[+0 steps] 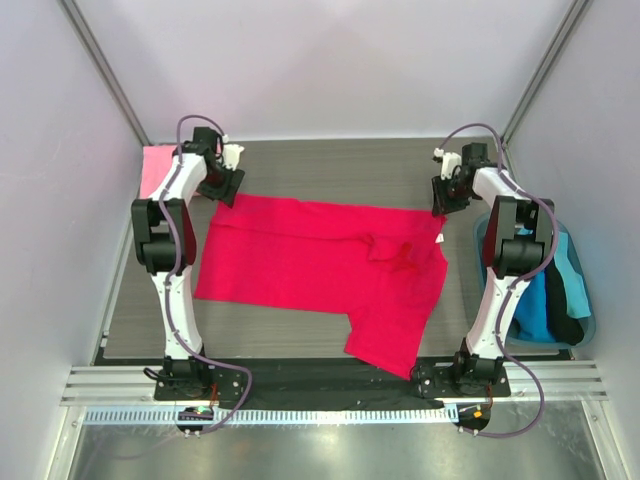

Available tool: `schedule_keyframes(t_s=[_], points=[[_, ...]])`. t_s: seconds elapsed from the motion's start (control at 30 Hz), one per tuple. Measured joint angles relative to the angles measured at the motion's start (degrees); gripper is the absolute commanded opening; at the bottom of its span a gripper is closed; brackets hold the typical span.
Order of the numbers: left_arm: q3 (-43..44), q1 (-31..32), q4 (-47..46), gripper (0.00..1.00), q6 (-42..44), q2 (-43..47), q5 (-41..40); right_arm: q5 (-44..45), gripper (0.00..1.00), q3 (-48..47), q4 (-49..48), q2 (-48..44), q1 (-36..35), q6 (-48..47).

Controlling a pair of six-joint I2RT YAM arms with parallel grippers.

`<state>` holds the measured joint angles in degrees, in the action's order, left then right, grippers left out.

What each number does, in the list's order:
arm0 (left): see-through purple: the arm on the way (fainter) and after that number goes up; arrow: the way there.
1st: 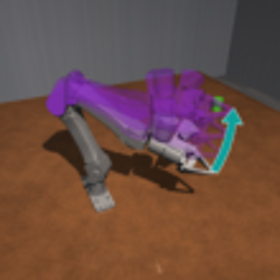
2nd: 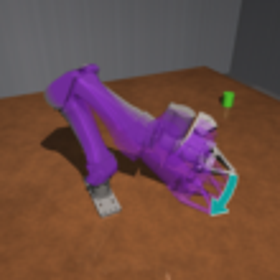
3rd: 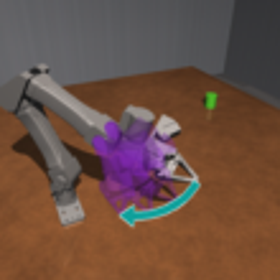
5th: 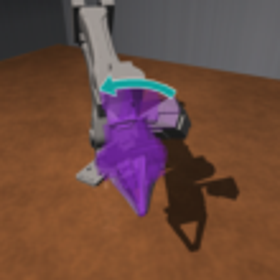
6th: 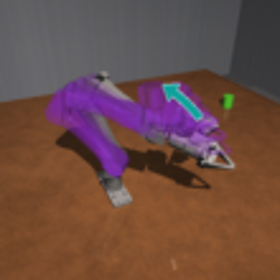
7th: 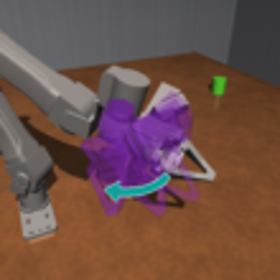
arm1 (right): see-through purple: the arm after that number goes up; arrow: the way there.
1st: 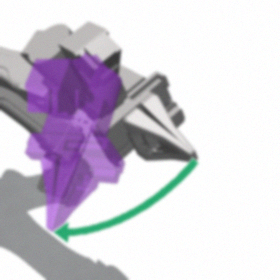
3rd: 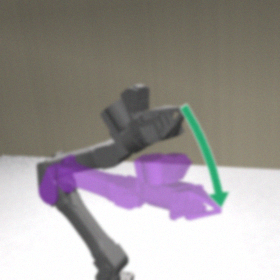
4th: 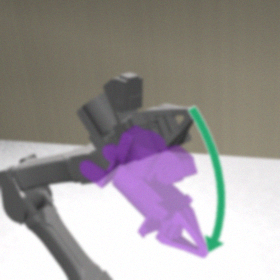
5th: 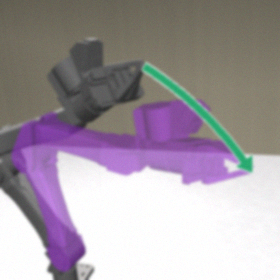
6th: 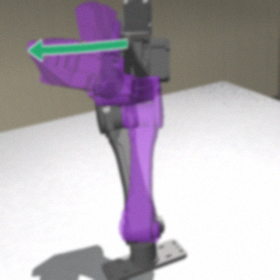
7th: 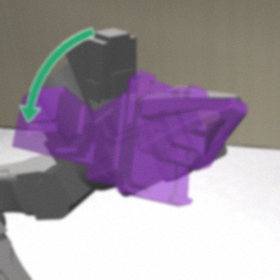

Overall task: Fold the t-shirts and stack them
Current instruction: Fold the tshirt

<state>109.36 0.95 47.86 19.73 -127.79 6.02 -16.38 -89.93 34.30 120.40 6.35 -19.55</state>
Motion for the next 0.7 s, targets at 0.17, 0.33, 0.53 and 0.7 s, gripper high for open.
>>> schedule_keyframes(t_s=[0.17,0.33,0.53,0.7], points=[[0.0,-0.5,0.0,0.61,-0.1,0.0,-0.4,0.2,0.03,-1.2,0.4,0.9,0.2,-0.3],[0.0,-2.3,0.0,0.63,-0.7,0.0,-0.7,0.2,0.01,-4.4,1.6,3.1,0.8,-0.5],[0.0,-3.2,-0.1,0.68,-3.0,0.0,-1.4,0.9,0.01,-8.6,1.7,5.6,0.8,-3.1],[0.0,-3.1,-0.2,0.58,-4.9,0.0,-0.6,1.7,0.01,-11.5,1.7,7.3,0.8,-4.9]])
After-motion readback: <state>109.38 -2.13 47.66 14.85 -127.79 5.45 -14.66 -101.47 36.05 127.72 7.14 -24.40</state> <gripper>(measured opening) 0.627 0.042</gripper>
